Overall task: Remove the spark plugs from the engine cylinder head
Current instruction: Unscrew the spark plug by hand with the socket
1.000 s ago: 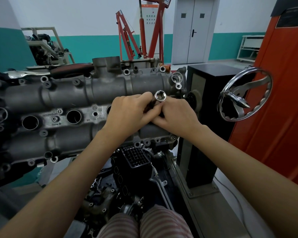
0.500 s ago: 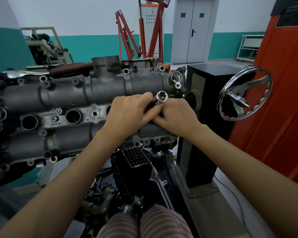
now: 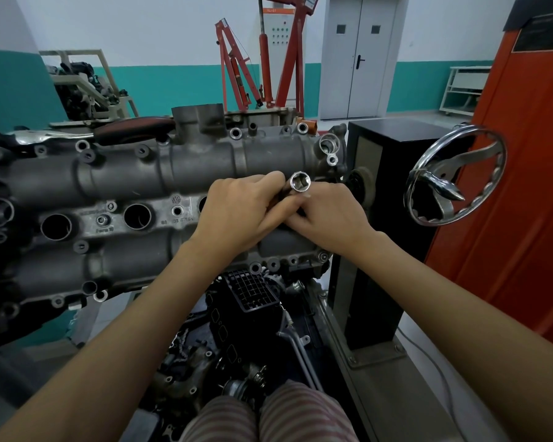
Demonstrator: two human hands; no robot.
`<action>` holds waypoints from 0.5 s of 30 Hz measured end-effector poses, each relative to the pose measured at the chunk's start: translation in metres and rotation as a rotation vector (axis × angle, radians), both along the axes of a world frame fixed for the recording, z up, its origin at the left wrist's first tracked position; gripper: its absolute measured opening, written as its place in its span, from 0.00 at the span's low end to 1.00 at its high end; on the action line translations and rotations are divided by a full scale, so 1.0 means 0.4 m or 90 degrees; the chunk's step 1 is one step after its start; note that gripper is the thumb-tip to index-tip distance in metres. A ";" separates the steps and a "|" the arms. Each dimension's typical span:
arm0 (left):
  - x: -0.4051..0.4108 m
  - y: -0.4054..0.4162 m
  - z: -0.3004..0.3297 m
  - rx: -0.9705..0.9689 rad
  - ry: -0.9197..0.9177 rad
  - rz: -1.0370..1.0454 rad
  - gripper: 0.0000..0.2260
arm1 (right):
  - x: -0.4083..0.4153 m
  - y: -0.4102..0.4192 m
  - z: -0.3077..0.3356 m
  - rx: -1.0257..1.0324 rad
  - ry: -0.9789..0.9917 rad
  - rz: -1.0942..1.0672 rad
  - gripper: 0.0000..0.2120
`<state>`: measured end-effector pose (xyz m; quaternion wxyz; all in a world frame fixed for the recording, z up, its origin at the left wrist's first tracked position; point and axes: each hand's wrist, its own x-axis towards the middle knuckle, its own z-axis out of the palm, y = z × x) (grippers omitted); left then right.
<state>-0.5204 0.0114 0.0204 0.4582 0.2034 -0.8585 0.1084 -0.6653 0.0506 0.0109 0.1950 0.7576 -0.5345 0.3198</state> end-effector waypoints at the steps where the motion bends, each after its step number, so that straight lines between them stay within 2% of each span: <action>1: 0.000 0.001 0.001 -0.001 0.001 0.002 0.34 | -0.001 -0.001 0.000 0.000 0.006 0.002 0.26; 6: -0.008 0.003 -0.001 -0.019 -0.013 0.054 0.24 | 0.002 0.000 0.001 -0.005 0.011 0.008 0.27; 12: -0.008 -0.001 -0.001 -0.001 -0.016 0.069 0.24 | 0.006 0.004 0.002 -0.015 0.000 0.004 0.15; 15: -0.007 0.002 0.000 0.010 -0.020 0.063 0.26 | 0.005 0.003 0.000 -0.005 -0.010 -0.005 0.13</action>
